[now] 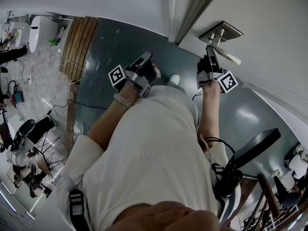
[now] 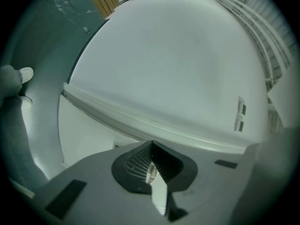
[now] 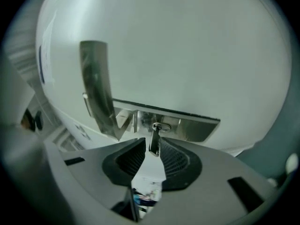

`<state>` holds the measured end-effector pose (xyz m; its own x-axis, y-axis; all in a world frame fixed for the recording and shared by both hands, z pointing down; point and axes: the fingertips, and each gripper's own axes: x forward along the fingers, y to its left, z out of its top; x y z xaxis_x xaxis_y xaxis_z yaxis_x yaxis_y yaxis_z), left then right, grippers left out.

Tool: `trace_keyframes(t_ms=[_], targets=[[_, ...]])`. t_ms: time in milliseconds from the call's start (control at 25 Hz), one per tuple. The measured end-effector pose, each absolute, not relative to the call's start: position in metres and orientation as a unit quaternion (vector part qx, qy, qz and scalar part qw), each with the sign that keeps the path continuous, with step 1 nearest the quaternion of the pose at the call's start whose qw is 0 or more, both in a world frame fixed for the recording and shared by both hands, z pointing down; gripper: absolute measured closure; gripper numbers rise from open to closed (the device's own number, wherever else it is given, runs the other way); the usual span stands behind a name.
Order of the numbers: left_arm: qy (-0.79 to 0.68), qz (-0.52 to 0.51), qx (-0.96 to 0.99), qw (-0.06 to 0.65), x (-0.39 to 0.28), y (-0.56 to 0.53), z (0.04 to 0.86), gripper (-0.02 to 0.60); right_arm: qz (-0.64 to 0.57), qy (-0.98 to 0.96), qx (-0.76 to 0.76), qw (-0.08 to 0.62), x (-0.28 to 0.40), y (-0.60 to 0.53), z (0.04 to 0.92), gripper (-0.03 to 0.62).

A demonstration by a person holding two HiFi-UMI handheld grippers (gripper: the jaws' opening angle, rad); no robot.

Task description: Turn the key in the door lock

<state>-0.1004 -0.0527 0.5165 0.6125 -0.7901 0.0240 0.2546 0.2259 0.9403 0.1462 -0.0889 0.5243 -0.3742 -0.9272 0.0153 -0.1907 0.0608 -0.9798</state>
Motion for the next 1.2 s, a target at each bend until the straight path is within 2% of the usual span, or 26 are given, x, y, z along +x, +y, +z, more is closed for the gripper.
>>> trace_keyframes(t_ms=[120,280,480,600,800,1200], targets=[[-0.261,-0.353,0.512,0.738,-0.100,-0.054,0.517,0.574,-0.425,0.717,-0.512,0.206,0.149,-0.077,0.517,0.514],[-0.259,-0.351,0.511,0.740,-0.099,-0.056,0.518,0.574,-0.203,0.780,-0.591,-0.037,0.155,-0.062,0.508,0.510],[-0.255,-0.351,0.511,0.742,-0.098,-0.055,0.516,0.574,0.023,0.765,-0.573,-0.293,0.139,-0.046,0.511,0.507],[-0.255,-0.353,0.509,0.742,-0.097,-0.055,0.517,0.574,0.152,0.719,-0.540,-0.410,0.132,-0.042,0.516,0.503],[-0.257,-0.357,0.507,0.741,-0.100,-0.053,0.517,0.574,0.239,0.673,-0.495,-0.495,0.125,-0.052,0.527,0.491],[-0.265,-0.365,0.501,0.739,-0.103,-0.051,0.520,0.574,0.298,0.634,-0.471,-0.536,0.127,-0.084,0.527,0.482]])
